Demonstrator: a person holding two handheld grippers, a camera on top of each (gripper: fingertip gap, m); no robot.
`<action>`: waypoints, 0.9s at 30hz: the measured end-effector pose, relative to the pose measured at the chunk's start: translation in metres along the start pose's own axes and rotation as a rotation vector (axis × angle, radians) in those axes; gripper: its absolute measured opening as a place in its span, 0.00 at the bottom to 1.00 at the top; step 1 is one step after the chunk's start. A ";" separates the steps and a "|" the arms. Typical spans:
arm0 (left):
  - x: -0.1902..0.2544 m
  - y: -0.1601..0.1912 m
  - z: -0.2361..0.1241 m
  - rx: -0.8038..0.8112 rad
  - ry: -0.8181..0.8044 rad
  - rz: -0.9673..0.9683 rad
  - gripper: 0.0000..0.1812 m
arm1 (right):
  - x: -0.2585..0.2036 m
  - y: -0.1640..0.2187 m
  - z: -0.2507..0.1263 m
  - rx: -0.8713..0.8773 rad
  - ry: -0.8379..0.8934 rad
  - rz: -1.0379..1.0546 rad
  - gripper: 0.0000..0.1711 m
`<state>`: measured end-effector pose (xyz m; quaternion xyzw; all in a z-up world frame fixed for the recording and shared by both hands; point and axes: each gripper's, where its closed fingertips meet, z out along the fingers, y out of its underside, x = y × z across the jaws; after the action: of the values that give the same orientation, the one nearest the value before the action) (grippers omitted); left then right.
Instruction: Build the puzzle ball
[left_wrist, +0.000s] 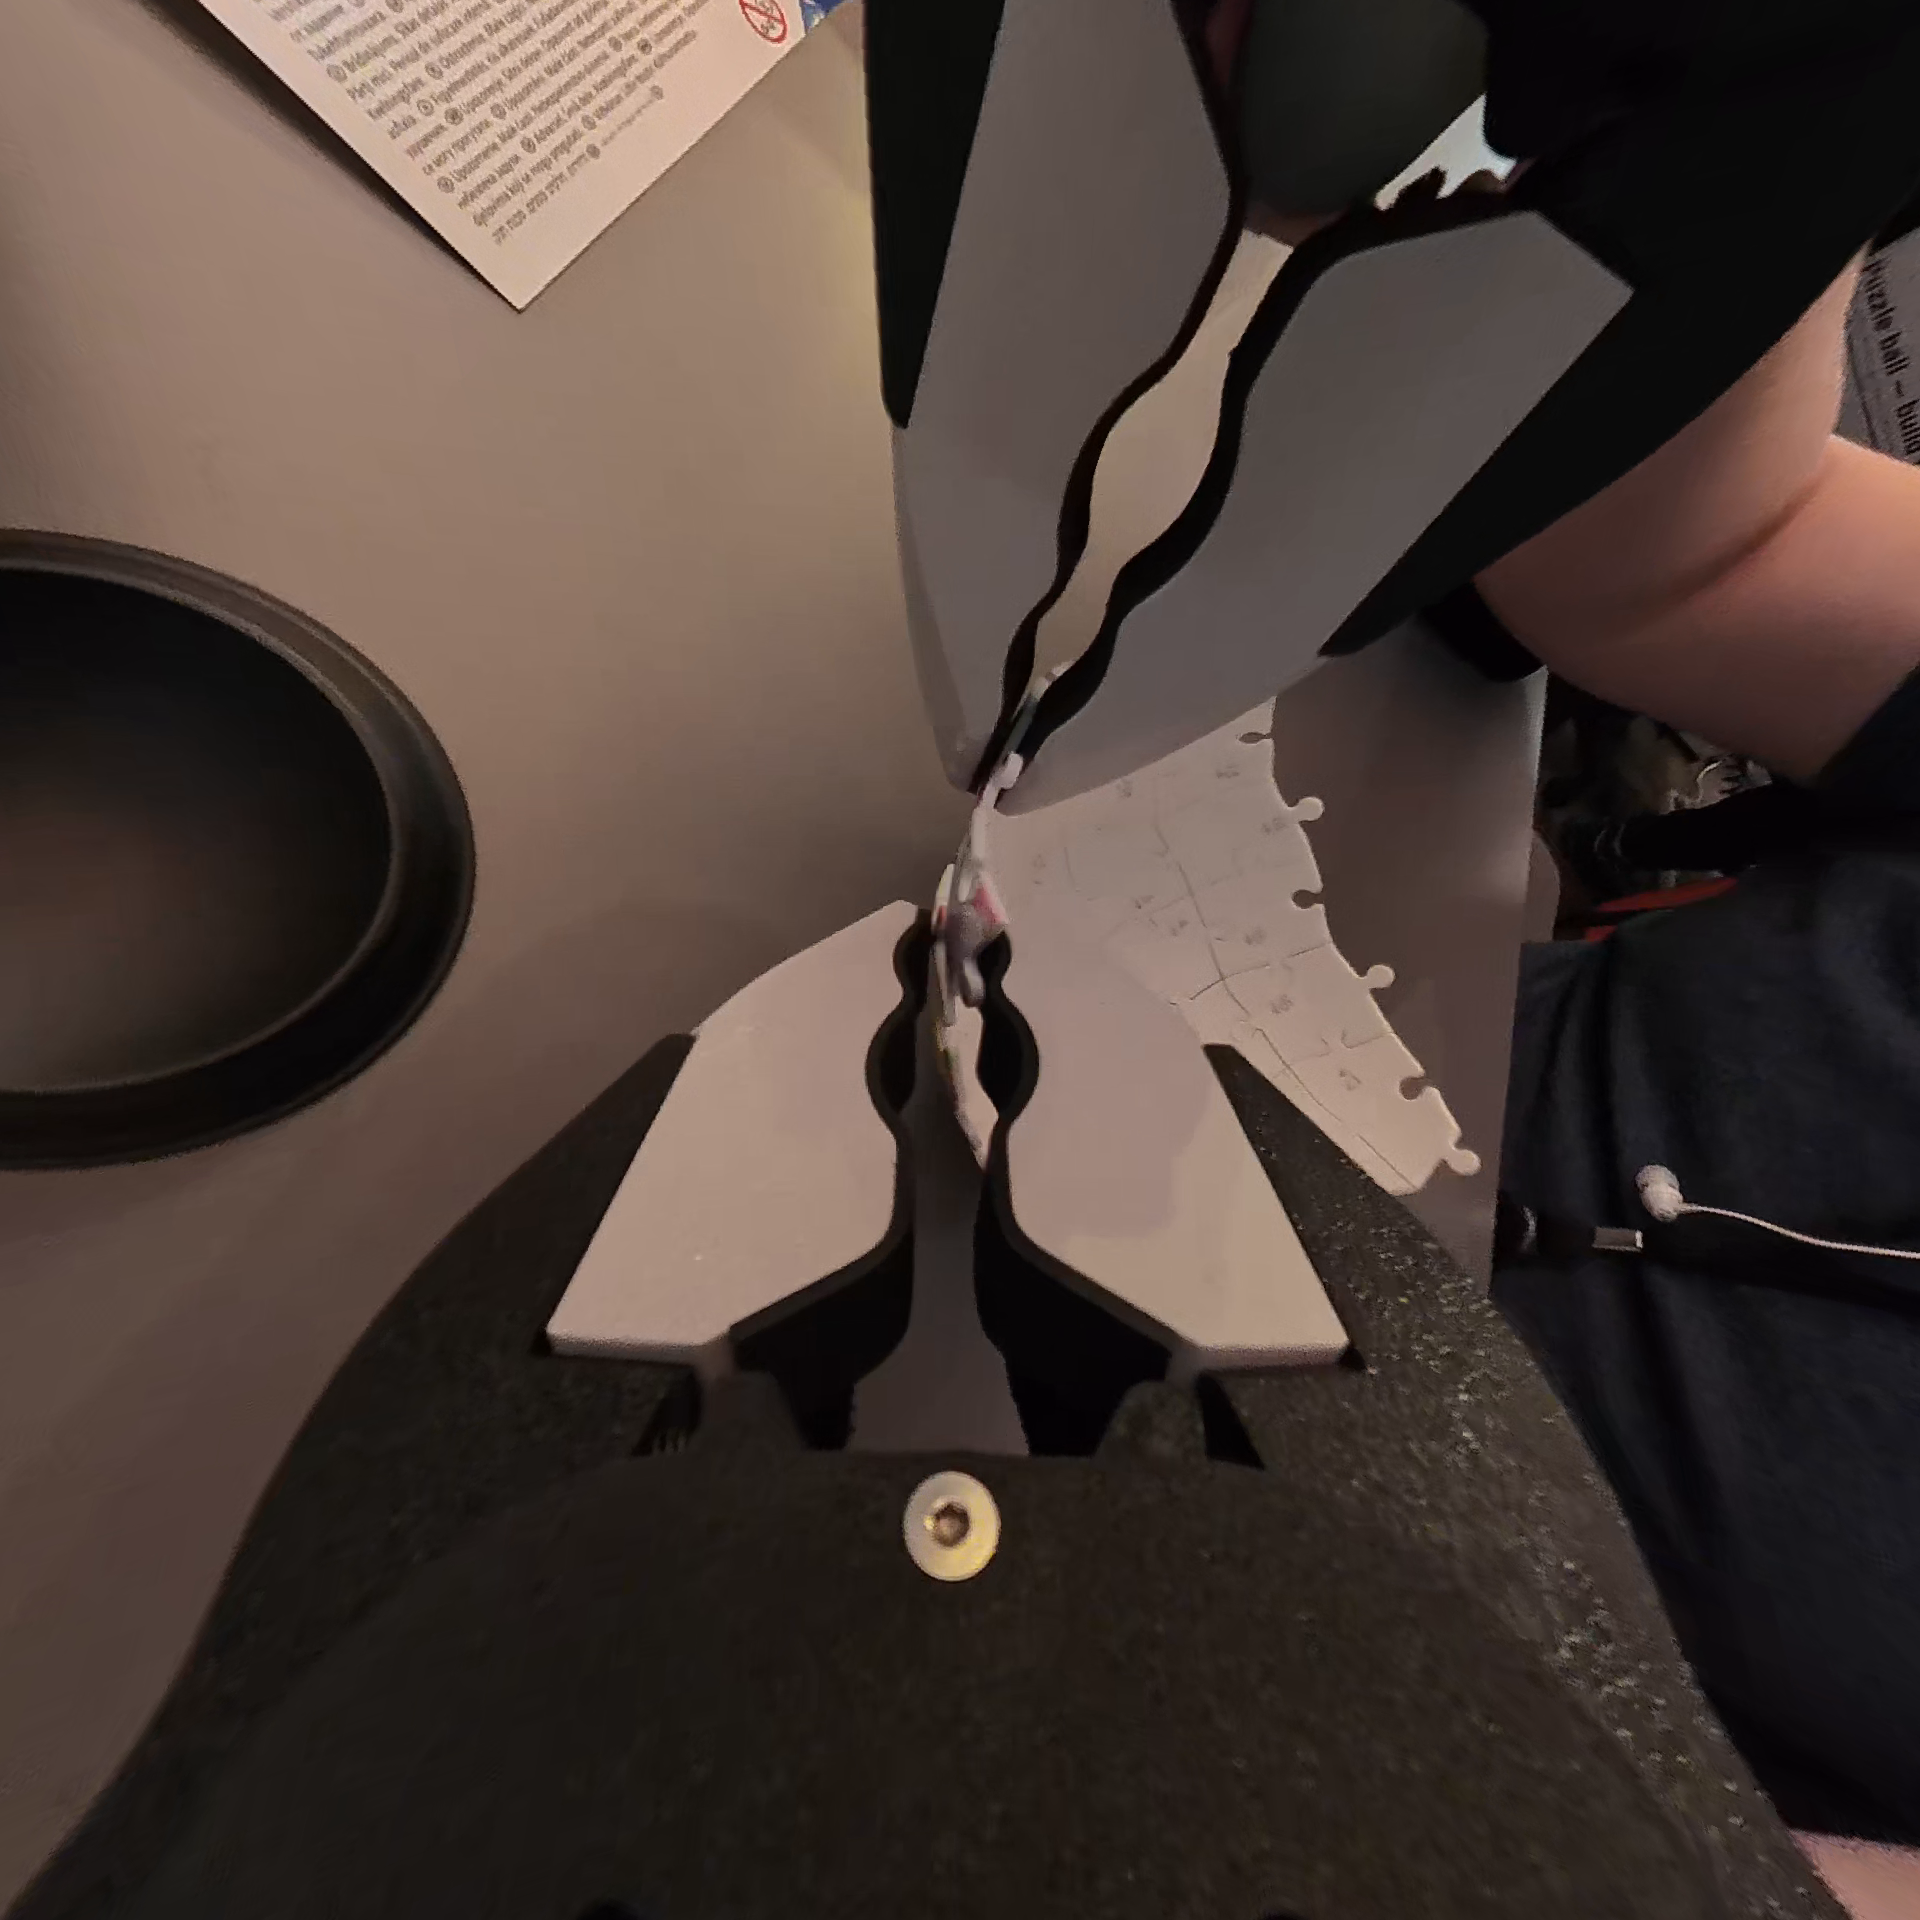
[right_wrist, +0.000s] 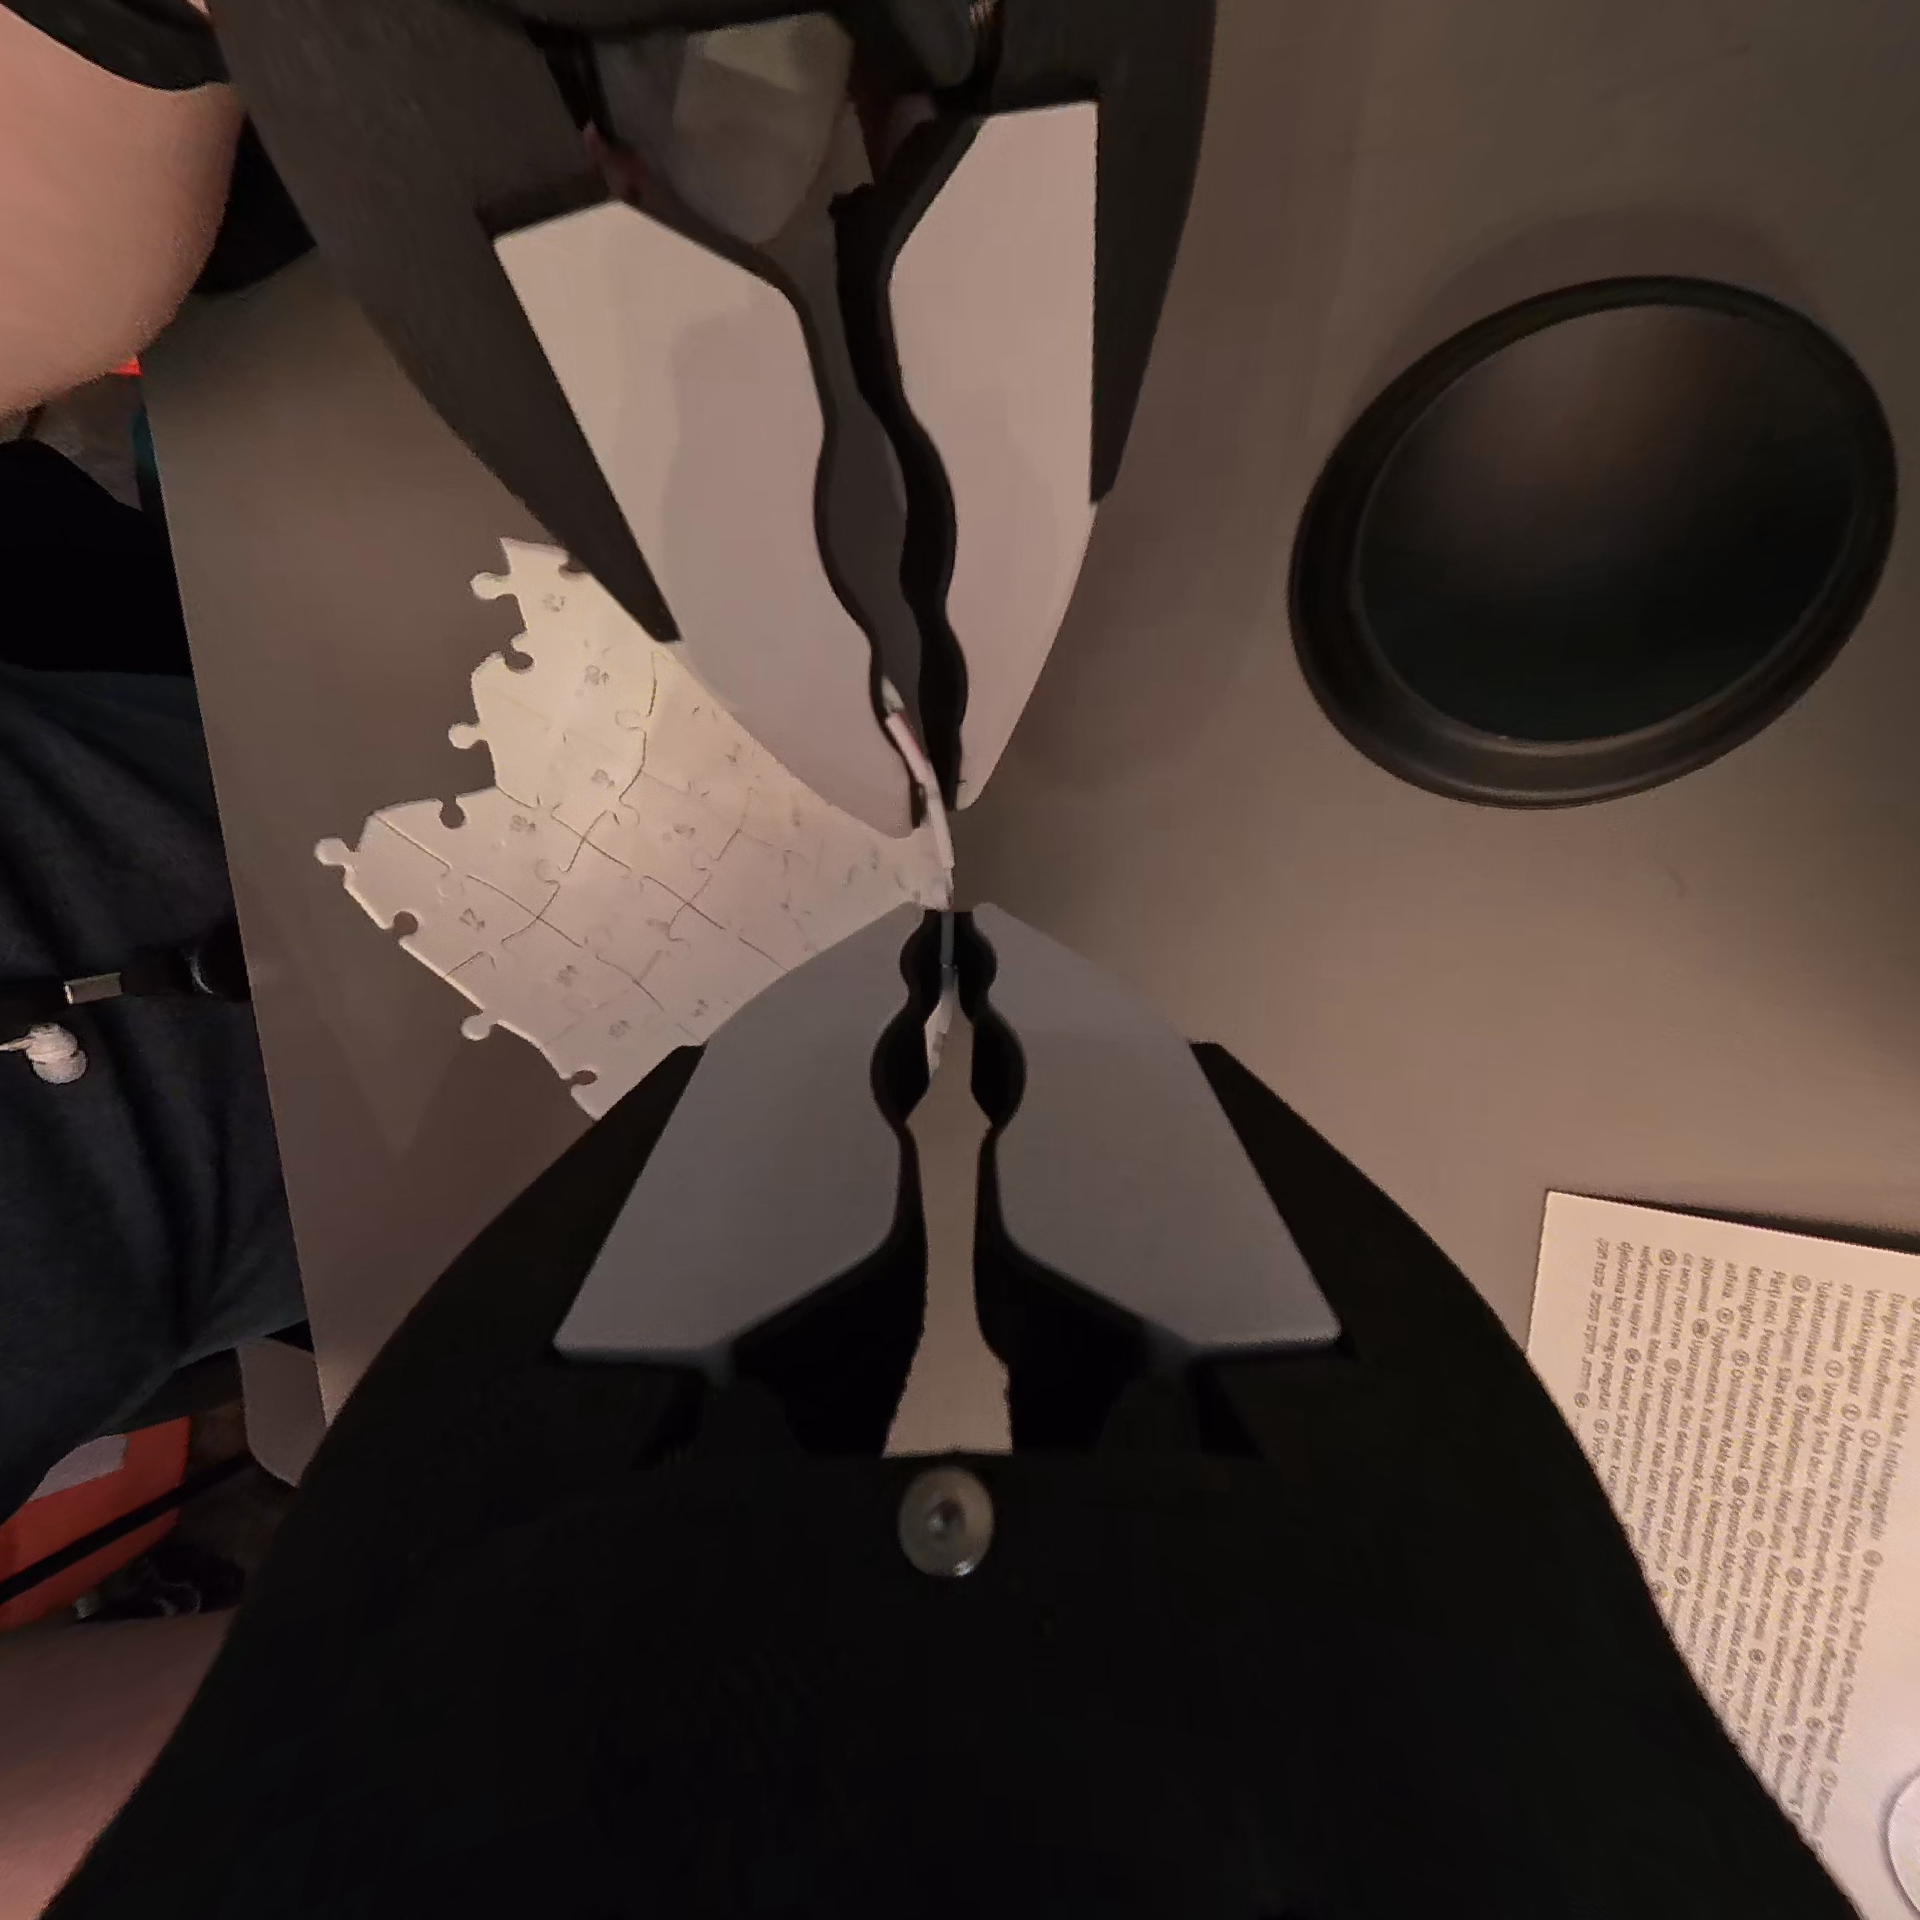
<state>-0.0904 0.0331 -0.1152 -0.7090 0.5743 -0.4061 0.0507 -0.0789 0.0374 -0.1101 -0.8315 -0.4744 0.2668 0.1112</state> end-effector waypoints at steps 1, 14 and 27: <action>-0.001 0.000 0.001 -0.004 -0.011 0.010 0.03 | 0.000 0.000 0.000 0.000 -0.002 0.003 0.02; -0.006 0.003 -0.002 -0.013 -0.132 0.099 0.01 | 0.003 -0.002 0.002 0.028 0.013 -0.023 0.03; -0.008 0.006 -0.006 0.017 -0.133 0.073 0.01 | 0.004 -0.004 0.017 0.083 -0.073 -0.052 0.18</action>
<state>-0.0983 0.0402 -0.1185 -0.7125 0.5917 -0.3608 0.1099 -0.0894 0.0421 -0.1237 -0.8034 -0.4881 0.3132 0.1350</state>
